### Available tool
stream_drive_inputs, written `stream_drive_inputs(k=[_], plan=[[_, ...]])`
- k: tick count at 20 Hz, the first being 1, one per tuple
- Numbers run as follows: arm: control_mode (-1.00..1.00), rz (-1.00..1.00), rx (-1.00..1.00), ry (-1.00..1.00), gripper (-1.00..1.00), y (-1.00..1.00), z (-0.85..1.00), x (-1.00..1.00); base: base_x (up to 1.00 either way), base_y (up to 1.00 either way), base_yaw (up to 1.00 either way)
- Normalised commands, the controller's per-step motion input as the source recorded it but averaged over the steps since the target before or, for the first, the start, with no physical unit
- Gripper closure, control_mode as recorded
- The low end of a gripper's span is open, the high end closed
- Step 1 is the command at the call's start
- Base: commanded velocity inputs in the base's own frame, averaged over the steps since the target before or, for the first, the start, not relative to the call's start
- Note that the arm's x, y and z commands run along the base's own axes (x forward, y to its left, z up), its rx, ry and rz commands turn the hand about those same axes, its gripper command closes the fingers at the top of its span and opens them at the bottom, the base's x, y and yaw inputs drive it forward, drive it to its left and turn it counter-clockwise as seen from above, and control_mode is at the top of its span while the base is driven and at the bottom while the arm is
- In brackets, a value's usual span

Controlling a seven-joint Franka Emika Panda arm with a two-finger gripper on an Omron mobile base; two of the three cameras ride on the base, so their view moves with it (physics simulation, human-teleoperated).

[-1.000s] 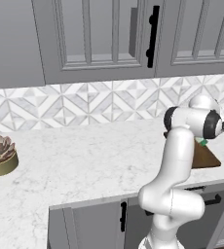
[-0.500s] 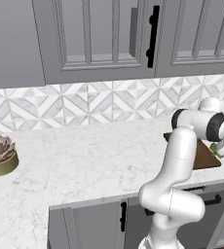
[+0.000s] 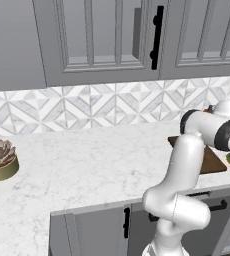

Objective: Pick up the sponge from the counter and clean the cutting board by briefly scrubbing or pressing down on the cutting board. Once finished, release the sponge.

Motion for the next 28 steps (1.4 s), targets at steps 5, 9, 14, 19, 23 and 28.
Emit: stream_drive_inputs(k=[5,9,14,19,23,28], plan=[[-1.0,0.18,-0.35,-0.2,1.0,0.95,0.48,-0.07,0.0,0.0,0.0],[-1.0,0.09,-0.14,-0.01,1.0,0.6,0.0,0.29,0.0,0.0,0.0],[-1.0,0.22,-0.12,0.0,1.0,0.89,-0.01,0.06,0.0,0.0,0.0],[-1.0,0.22,-0.2,0.0,1.0,1.0,0.46,0.0,0.0,0.0,0.0],[-1.0,0.16,-0.02,0.01,1.0,0.82,0.27,0.14,0.0,0.0,0.0],[-1.0,0.04,0.0,0.0,1.0,0.69,0.01,0.15,0.0,0.0,0.0]])
